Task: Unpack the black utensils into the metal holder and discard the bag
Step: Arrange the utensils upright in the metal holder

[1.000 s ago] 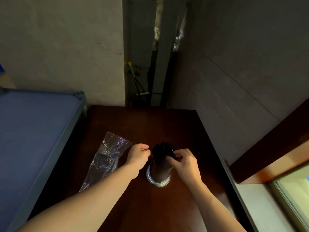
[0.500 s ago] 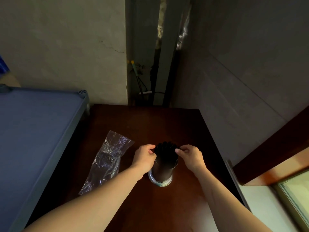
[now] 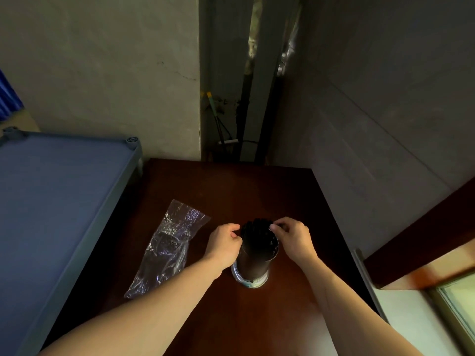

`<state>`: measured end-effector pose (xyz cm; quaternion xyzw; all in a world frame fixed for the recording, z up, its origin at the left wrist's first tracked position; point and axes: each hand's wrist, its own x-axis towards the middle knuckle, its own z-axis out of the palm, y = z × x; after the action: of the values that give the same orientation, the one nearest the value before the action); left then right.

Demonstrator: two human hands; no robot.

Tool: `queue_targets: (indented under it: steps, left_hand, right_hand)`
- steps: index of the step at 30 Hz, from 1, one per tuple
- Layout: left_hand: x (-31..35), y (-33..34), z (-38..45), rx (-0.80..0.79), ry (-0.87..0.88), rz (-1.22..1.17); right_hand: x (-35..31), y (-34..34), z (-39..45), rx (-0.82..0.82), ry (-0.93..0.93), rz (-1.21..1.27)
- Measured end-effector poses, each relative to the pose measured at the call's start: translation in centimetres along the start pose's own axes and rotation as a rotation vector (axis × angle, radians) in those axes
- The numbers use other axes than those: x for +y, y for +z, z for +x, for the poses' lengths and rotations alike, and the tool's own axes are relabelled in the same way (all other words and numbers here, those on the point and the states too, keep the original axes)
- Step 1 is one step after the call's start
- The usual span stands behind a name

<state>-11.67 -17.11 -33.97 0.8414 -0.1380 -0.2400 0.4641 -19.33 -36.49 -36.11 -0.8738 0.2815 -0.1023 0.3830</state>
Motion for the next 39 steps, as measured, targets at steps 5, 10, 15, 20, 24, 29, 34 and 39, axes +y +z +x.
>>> queue_targets:
  steps: [5, 10, 15, 20, 24, 29, 34, 39]
  left_hand:
    - [0.2, -0.3, 0.0, -0.012, 0.001, 0.001]
    - [0.0, -0.7, -0.2, -0.003, -0.005, -0.004]
    - [-0.1, -1.2, -0.2, 0.069, 0.01, -0.001]
    - [1.1, -1.6, 0.0, 0.226, 0.129, 0.039]
    - [3.3, -1.1, 0.0, 0.18, 0.28, 0.043]
    - [6.5, 0.2, -0.8, -0.126, 0.43, 0.028]
    - [9.2, 0.5, -1.3, -0.136, 0.528, 0.037]
    - [10.0, -0.2, -1.4, -0.145, 0.563, 0.043]
  right_hand:
    - [-0.6, 0.3, 0.6, -0.038, 0.003, -0.062]
    - [-1.1, 1.0, 1.2, -0.085, -0.029, -0.103]
    - [-1.5, 0.3, 0.4, -0.067, -0.089, -0.115]
    - [-3.2, -2.2, -1.0, -0.038, -0.204, -0.195]
    - [-5.5, -5.2, -2.2, 0.022, -0.301, -0.24]
    - [-9.3, -8.8, -3.6, 0.133, -0.362, -0.264]
    - [-13.0, -10.8, -4.8, 0.159, -0.45, -0.259]
    - [-13.4, -11.2, -5.5, 0.228, -0.445, -0.171]
